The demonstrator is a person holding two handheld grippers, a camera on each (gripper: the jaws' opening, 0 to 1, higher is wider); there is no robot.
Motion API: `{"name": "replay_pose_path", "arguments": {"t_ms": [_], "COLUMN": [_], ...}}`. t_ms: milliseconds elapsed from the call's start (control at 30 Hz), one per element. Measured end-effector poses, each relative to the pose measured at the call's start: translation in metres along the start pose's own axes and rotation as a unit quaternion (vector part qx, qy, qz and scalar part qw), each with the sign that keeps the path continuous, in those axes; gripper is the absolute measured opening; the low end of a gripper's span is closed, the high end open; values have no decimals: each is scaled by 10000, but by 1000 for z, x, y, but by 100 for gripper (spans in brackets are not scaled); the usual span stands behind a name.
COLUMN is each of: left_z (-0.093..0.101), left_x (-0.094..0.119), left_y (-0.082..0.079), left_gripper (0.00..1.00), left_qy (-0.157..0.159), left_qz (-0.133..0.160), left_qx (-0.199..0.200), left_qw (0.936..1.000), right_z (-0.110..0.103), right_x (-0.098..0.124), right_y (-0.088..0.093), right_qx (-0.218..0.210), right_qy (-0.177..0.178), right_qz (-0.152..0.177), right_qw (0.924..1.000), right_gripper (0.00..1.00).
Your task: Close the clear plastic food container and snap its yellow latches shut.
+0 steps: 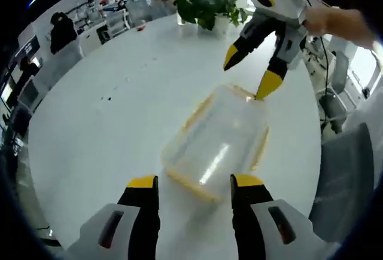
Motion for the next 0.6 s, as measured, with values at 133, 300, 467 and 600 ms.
{"name": "replay_pose_path", "arguments": {"t_ms": [133, 300, 467, 600], "left_z": [0, 1, 2, 3], "left_x": [-2, -4, -4, -8], "left_y": [4, 6, 6, 6], "left_gripper": [45, 46, 44, 45], "left_qy": [-146, -177, -225, -208], "left_qz": [-53, 46, 114, 127], "left_qx": [398, 784, 894, 1051], "left_qw": [9991, 9968, 9957, 9942], "right_z": [2, 1, -3, -7], "right_x": [-1, -2, -3, -9], "right_y": [3, 8, 11, 17], "right_qx": [-468, -855, -1381, -1598], "right_qy": [113, 168, 7, -118], "right_qz": [55, -18, -35, -141], "right_qw": [9988, 9962, 9904, 9870], "right_gripper": [47, 47, 42, 40]}}
Point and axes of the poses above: the point that each gripper's makers call its tool centre point, and the gripper's own axes: x roughly backward along the fingers, z roughly to its right, y roughly out of its underside, the point moved 7 cm from there along x, roughly backward along the fingers, and after that the axes turned 2 degrees about -z, right-handed, at the moved point
